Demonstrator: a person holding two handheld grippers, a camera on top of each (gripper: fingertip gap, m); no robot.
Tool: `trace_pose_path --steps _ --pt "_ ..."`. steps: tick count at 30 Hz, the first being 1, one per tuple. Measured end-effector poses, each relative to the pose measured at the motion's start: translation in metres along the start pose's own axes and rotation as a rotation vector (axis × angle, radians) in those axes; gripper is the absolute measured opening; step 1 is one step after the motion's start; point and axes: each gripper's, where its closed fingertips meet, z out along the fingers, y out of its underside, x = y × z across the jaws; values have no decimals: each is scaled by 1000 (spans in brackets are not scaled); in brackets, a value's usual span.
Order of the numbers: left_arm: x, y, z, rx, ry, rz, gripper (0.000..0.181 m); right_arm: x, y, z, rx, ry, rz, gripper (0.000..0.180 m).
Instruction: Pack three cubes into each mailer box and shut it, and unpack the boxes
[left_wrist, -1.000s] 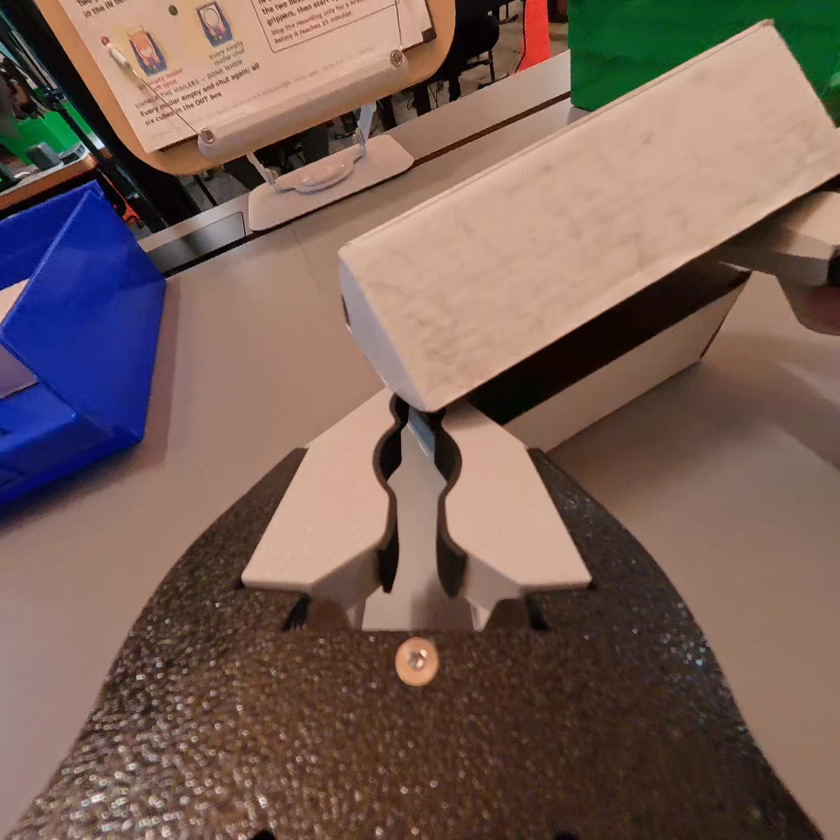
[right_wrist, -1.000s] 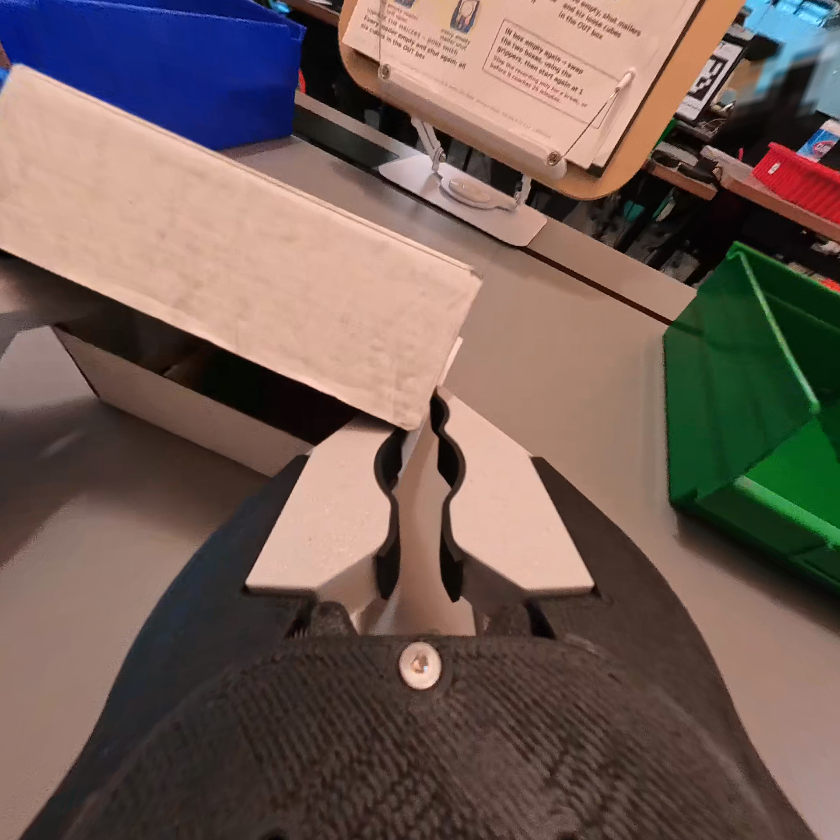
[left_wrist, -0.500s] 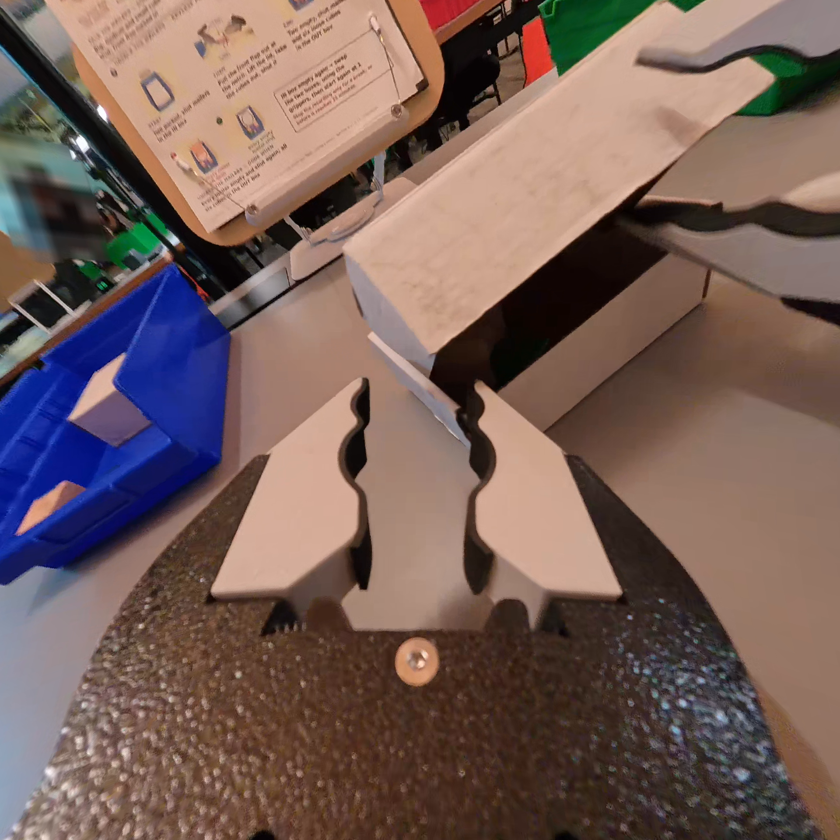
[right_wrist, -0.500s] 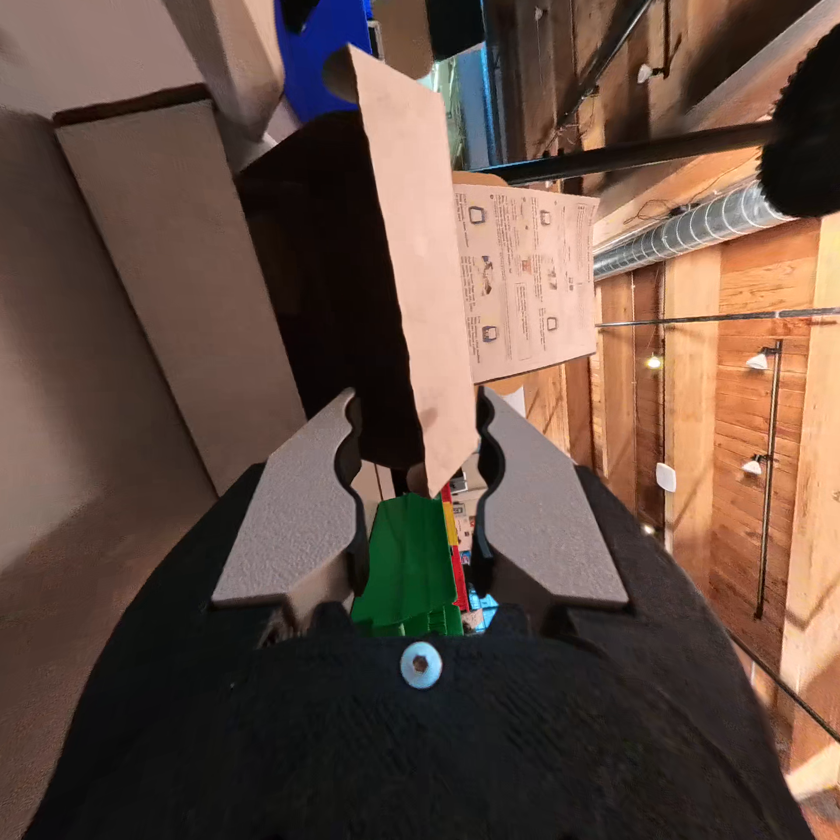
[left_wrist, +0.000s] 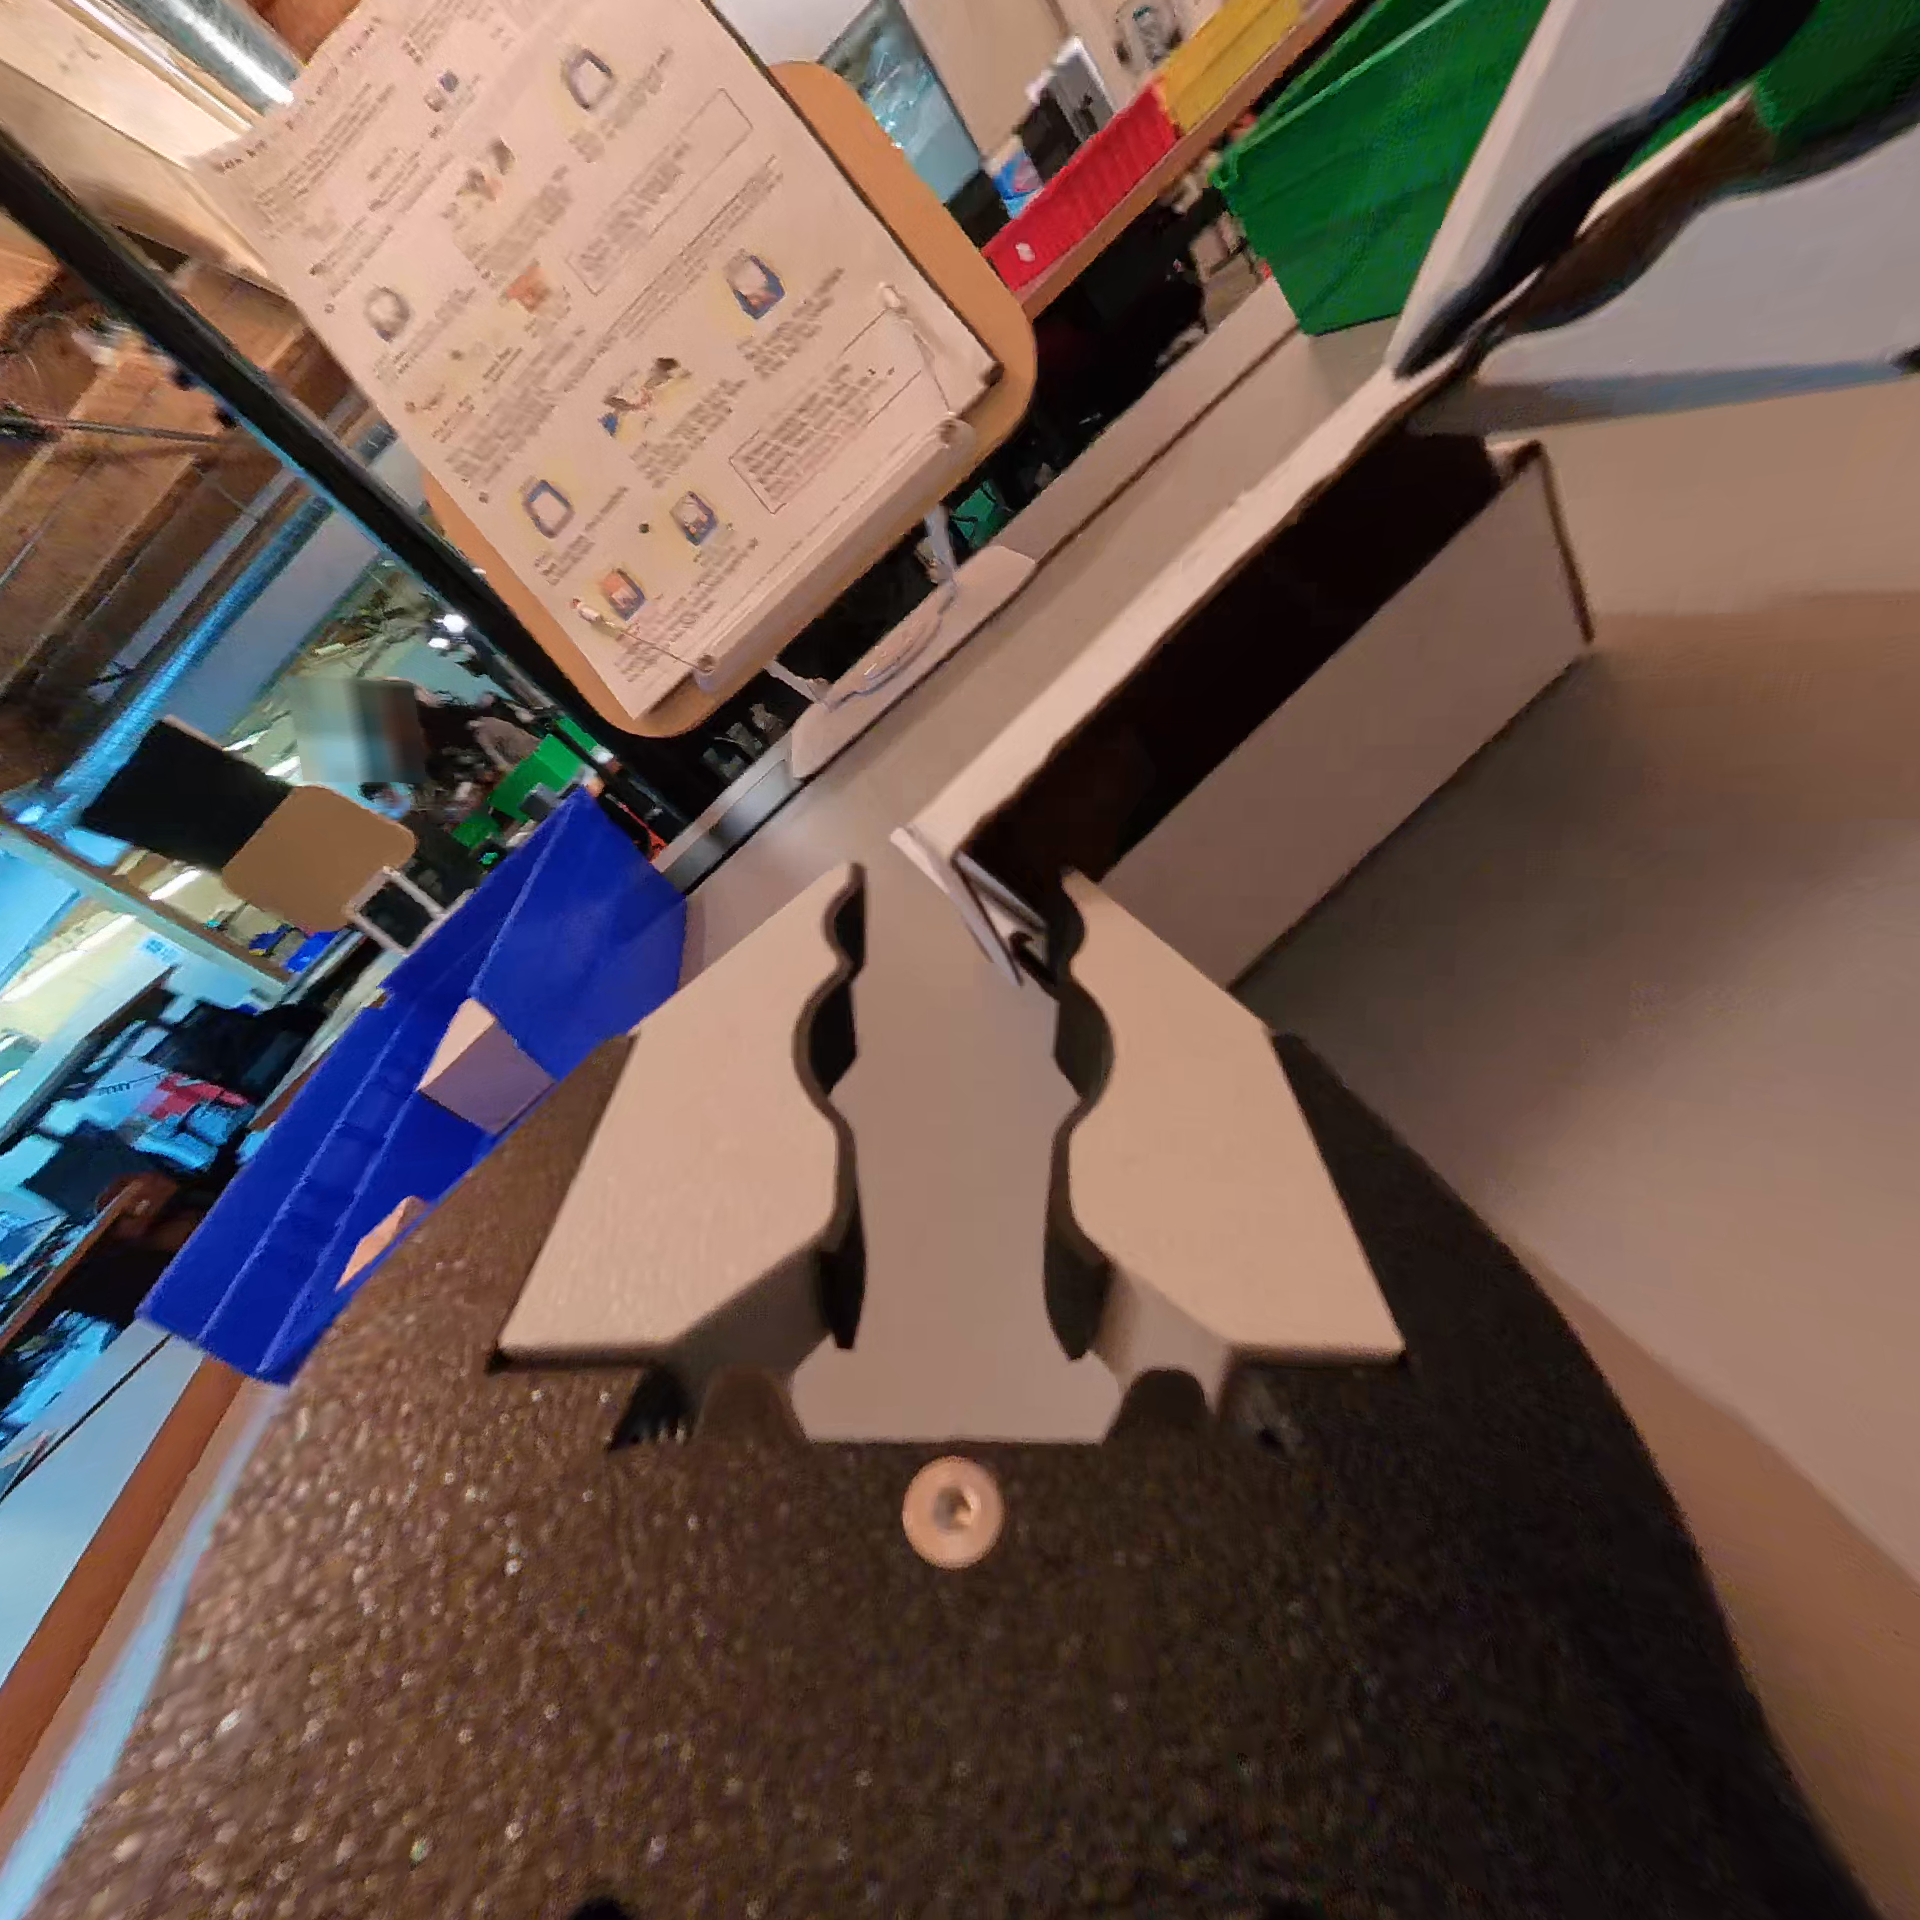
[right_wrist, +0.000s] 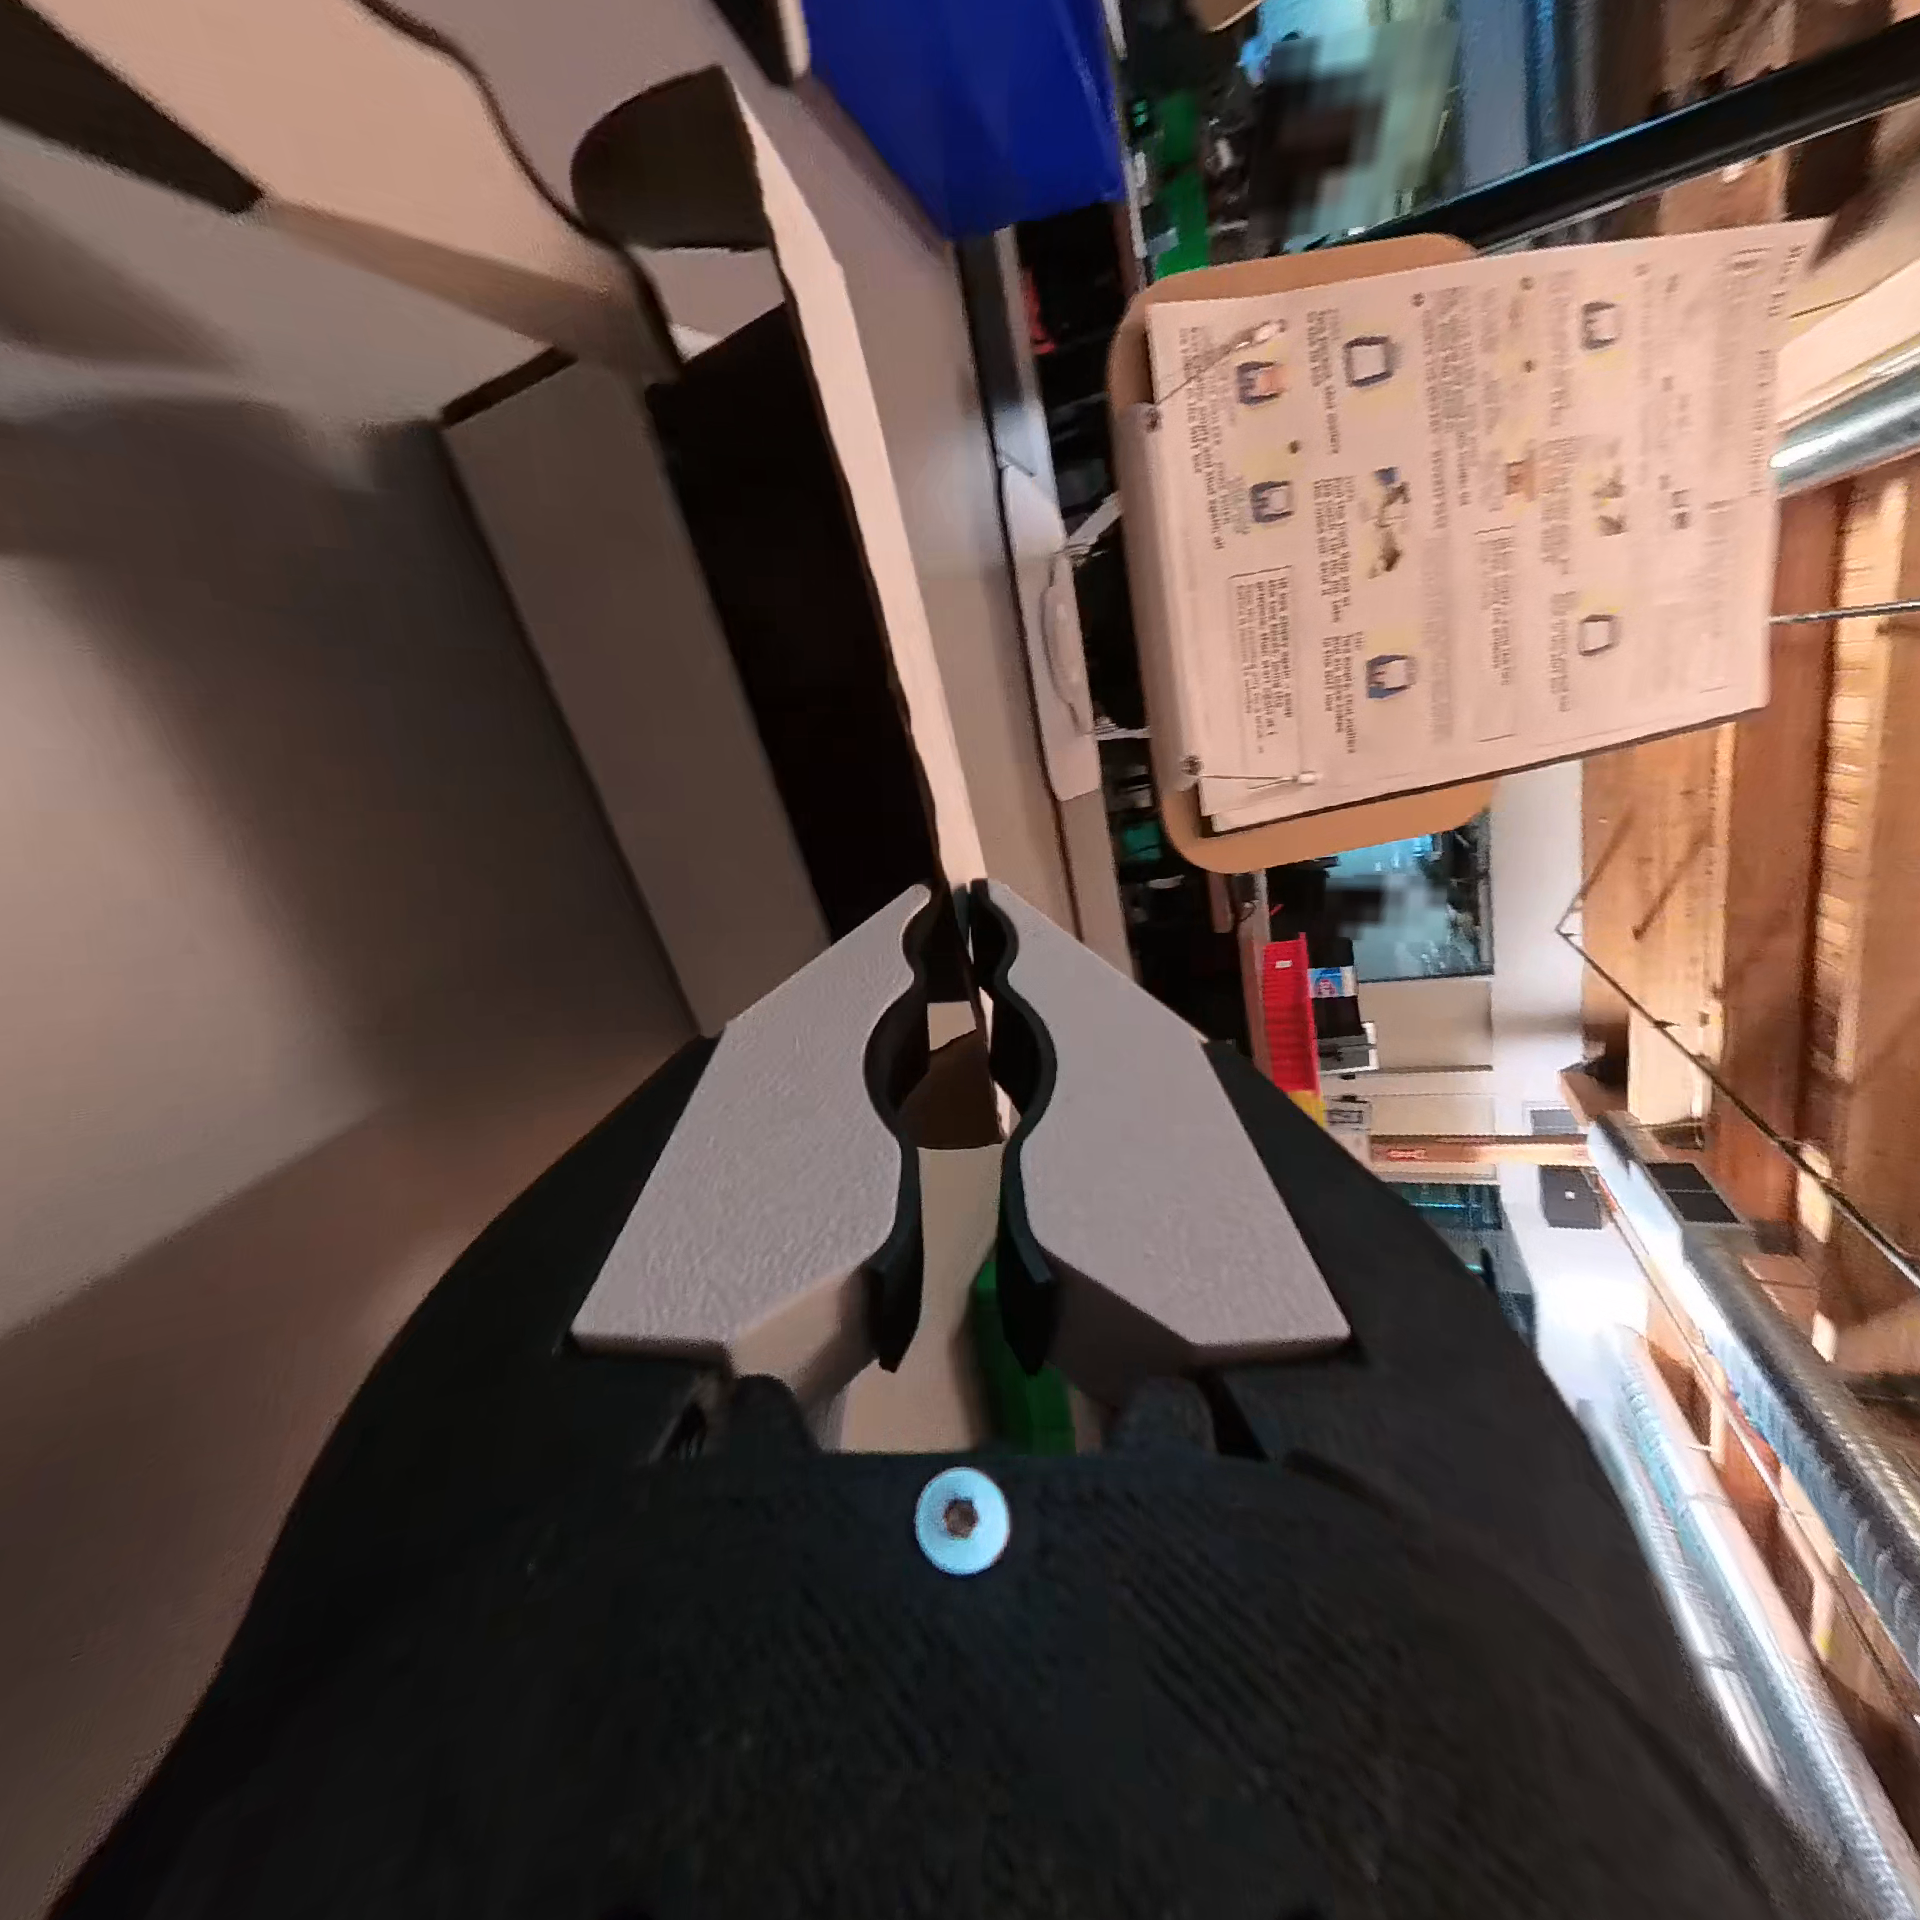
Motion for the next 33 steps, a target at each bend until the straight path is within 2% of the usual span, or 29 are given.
trace_pose_path --steps 2,6,14,19,22,30,31,33 --pt "8 3 -1 -29 60 -2 11 -12 1 1 -2 -39 9 2" --pt "17 21 2 -147 133 7 6 -30 6 5 -16 -76 35 2" --pt "22 30 10 -253 218 -126 12 -30 9 13 -4 -31 184 6" --pt "20 40 0 -306 224 -137 18 -30 9 12 -34 -1 191 7" --pt "23 40 -4 -303 237 -110 3 -30 6 11 -30 1 195 7" --pt "23 45 7 -340 246 -93 3 -35 1 10 30 -38 257 13" --pt "23 45 8 -341 254 -102 2 -33 3 9 34 -28 289 18" --pt "24 45 9 -348 274 -121 2 -25 11 5 14 14 370 40"
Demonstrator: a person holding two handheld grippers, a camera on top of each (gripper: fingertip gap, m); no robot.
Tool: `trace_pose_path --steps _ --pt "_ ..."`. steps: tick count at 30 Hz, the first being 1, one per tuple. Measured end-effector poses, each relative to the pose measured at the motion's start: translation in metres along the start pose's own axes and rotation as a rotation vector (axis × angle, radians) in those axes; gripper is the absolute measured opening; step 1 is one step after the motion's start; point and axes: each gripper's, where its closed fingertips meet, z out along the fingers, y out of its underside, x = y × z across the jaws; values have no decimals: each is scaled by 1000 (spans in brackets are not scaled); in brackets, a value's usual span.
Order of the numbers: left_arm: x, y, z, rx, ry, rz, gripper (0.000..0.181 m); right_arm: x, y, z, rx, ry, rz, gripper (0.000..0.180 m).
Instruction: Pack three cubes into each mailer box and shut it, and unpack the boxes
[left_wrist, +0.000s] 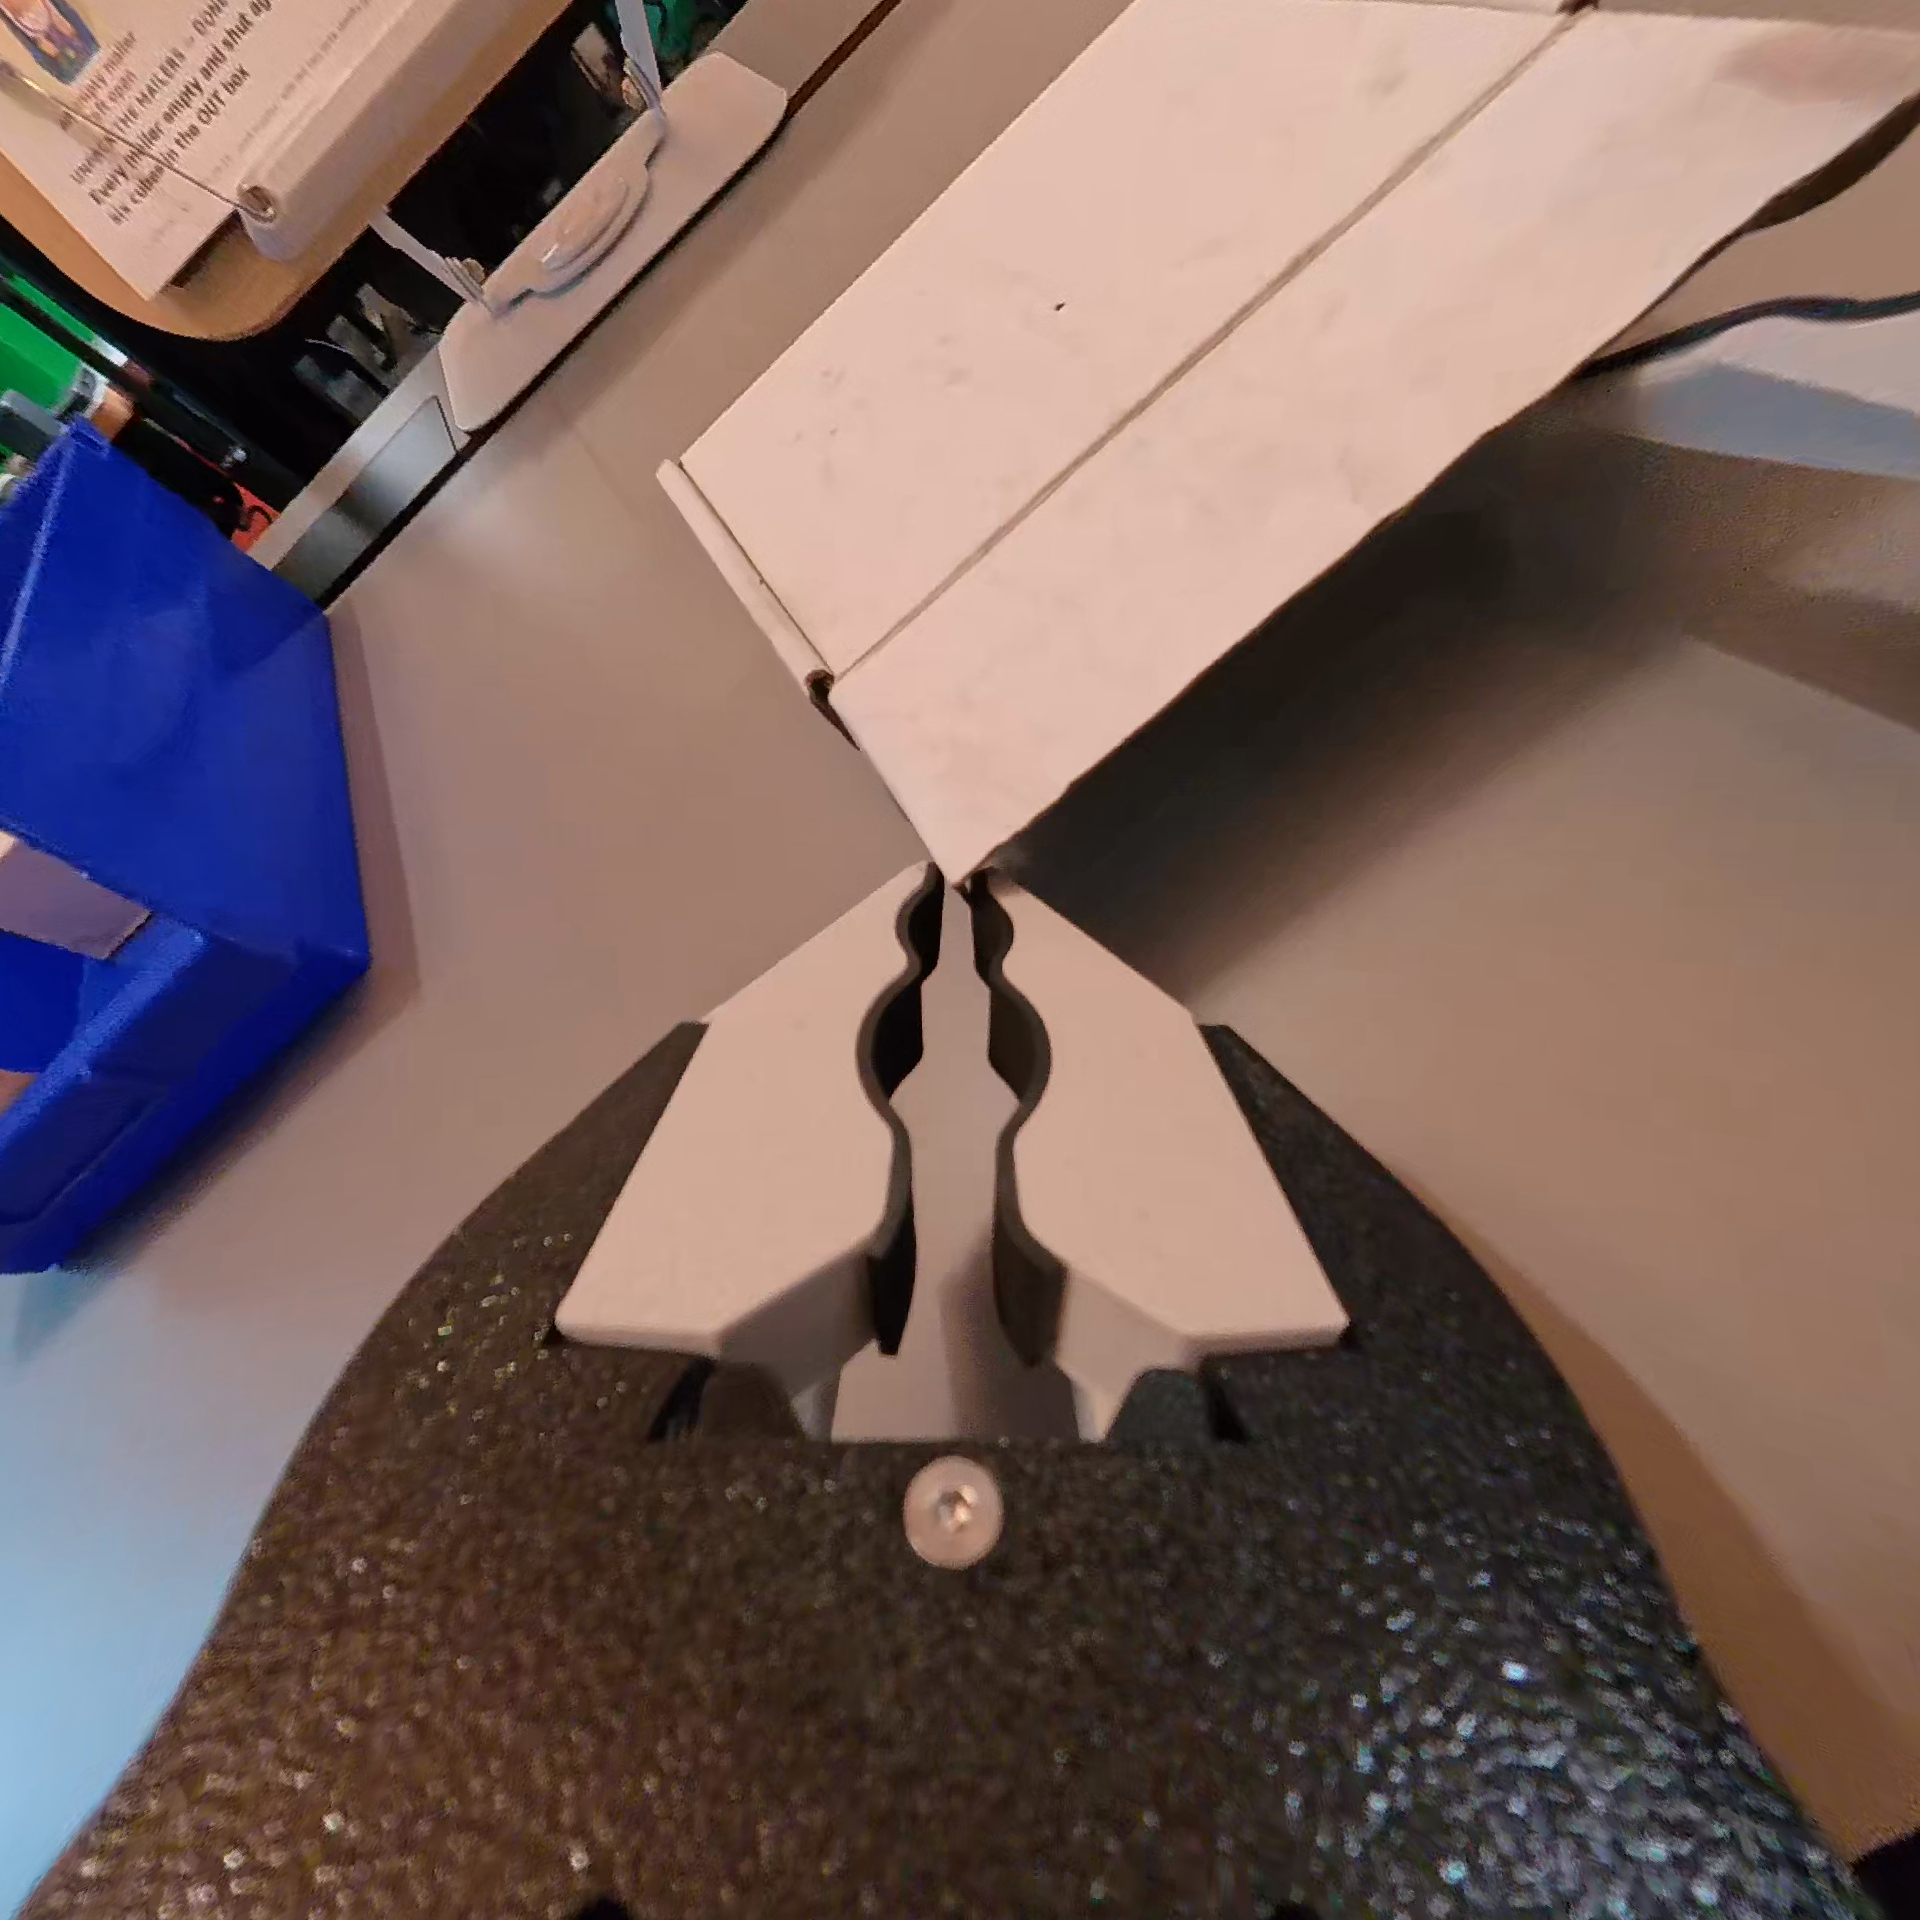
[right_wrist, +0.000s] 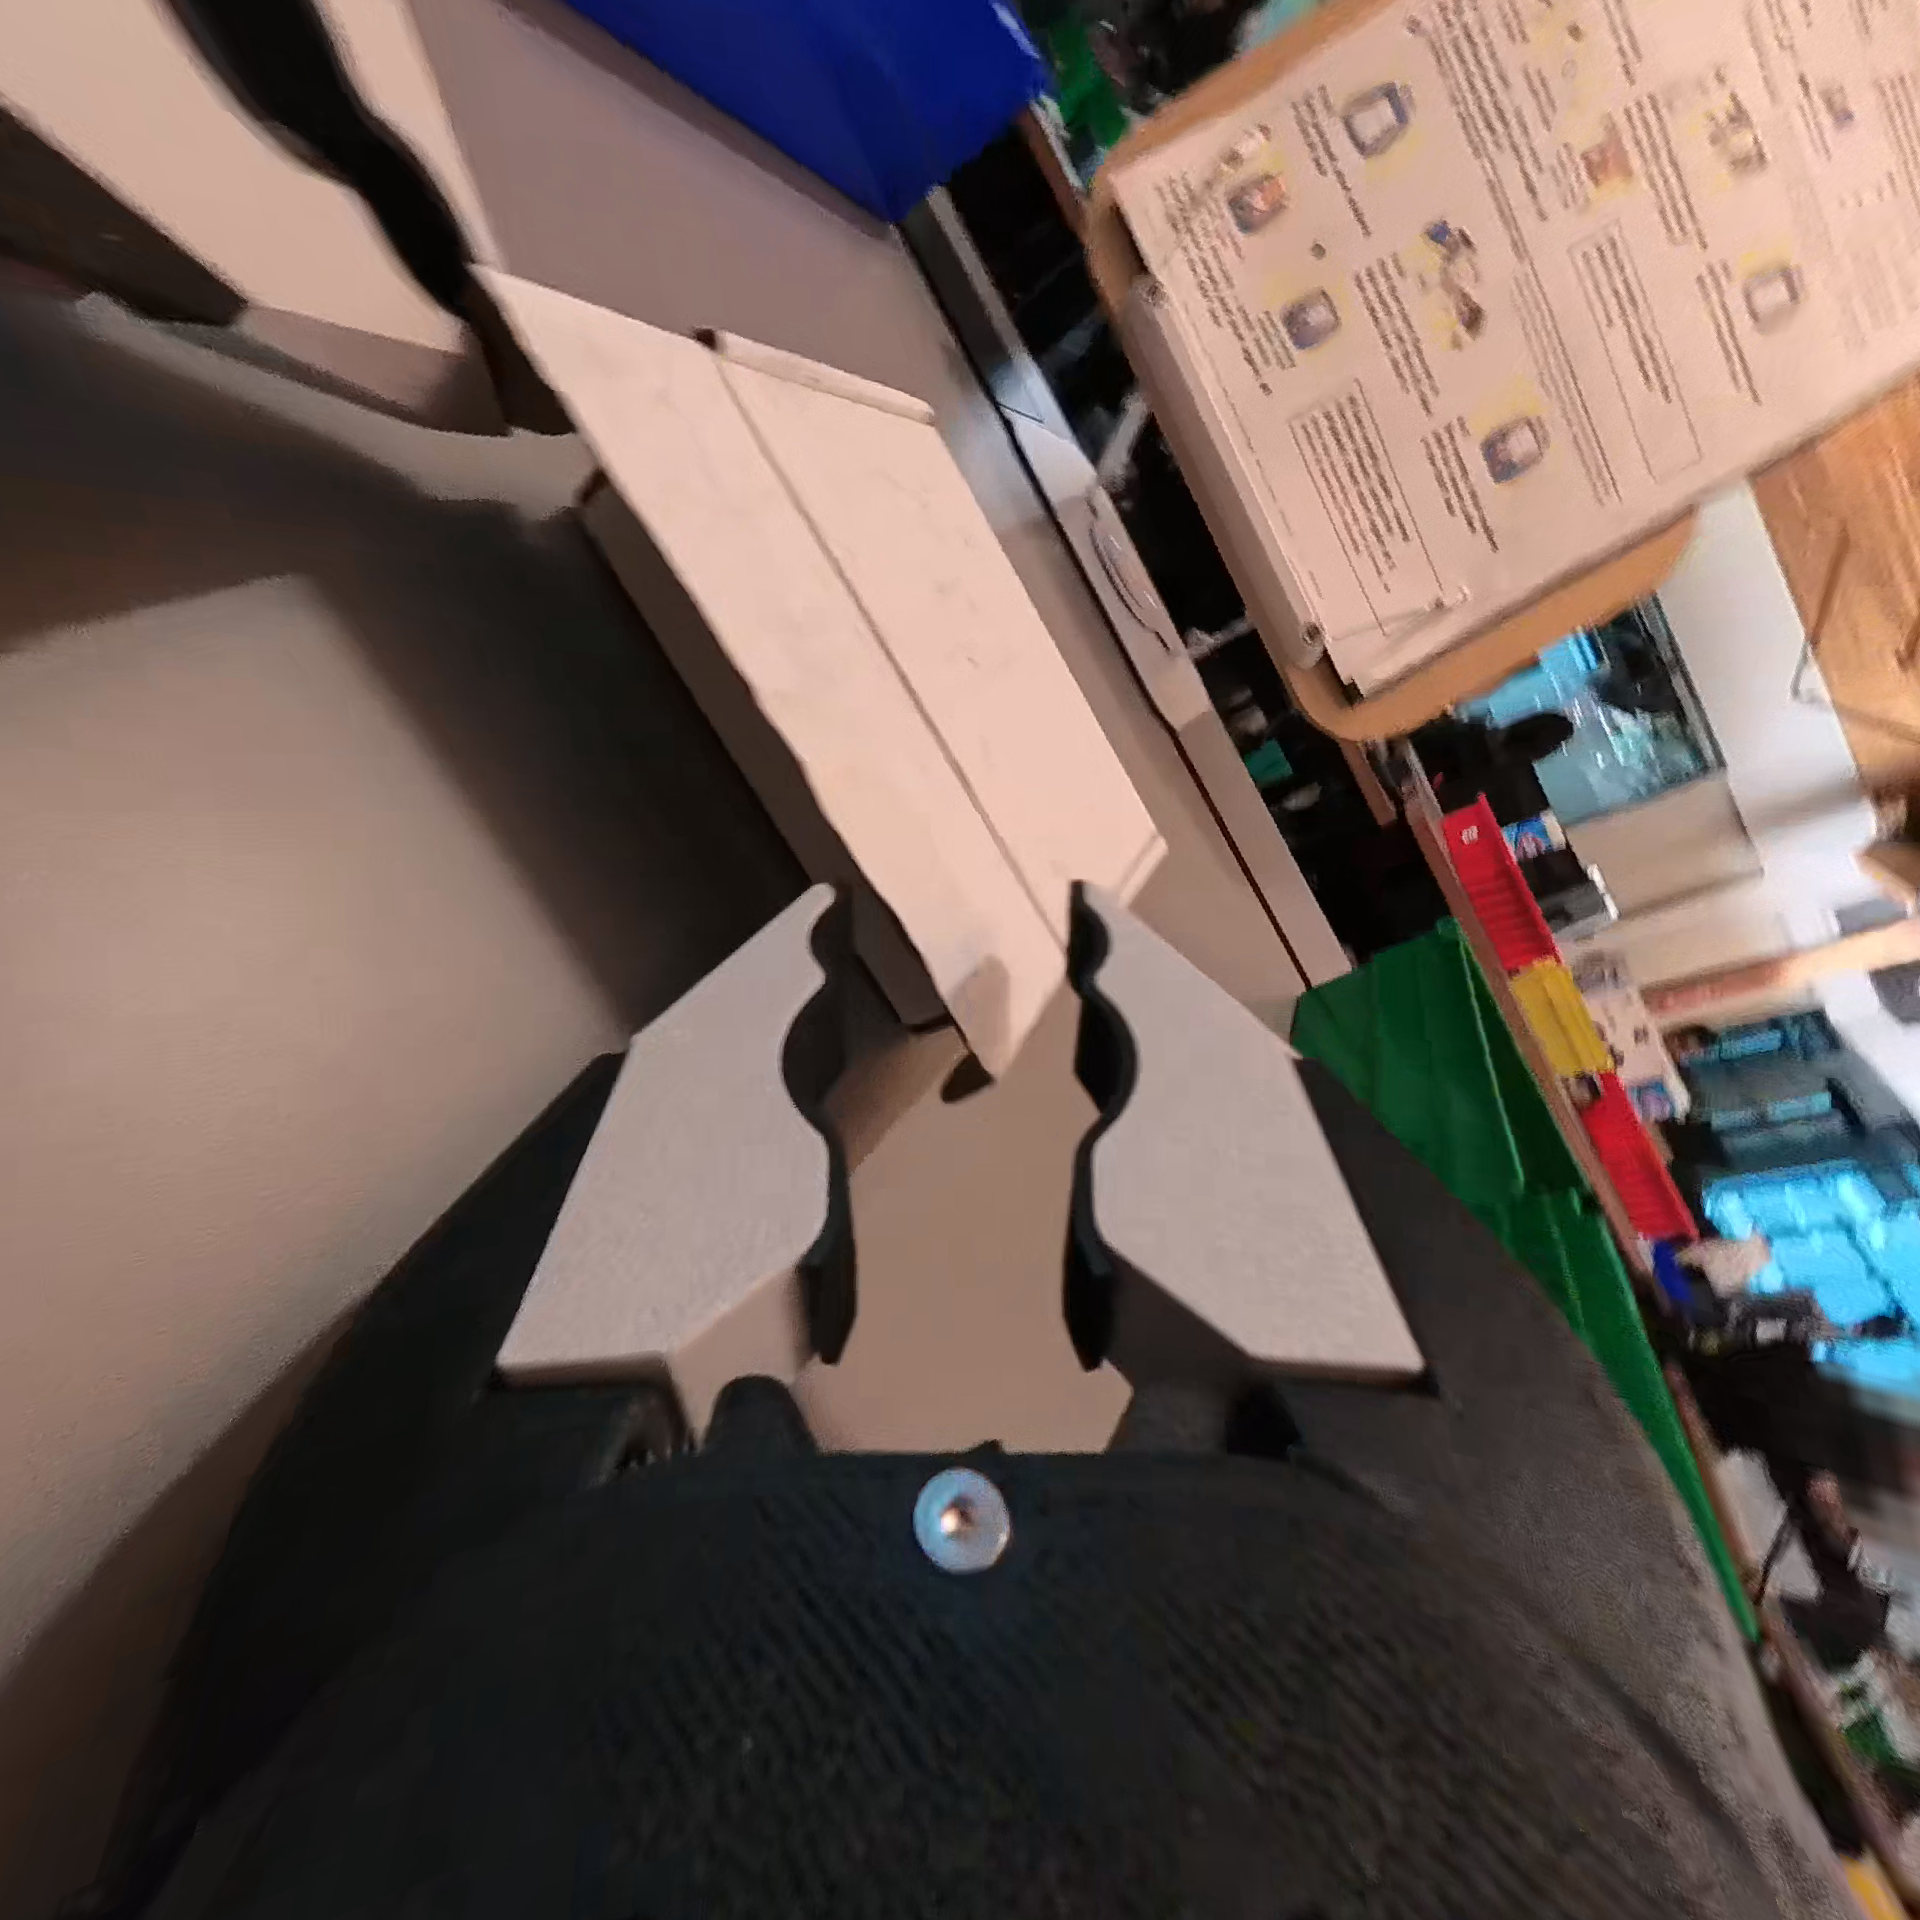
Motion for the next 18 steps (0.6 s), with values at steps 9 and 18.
trace_pose_path --steps 9,18 --pt "2 1 6 -24 97 -46 2 8 50 3 -193 -54 259 30" --pt "2 0 11 -22 166 -51 2 -2 45 11 -205 -106 209 9"
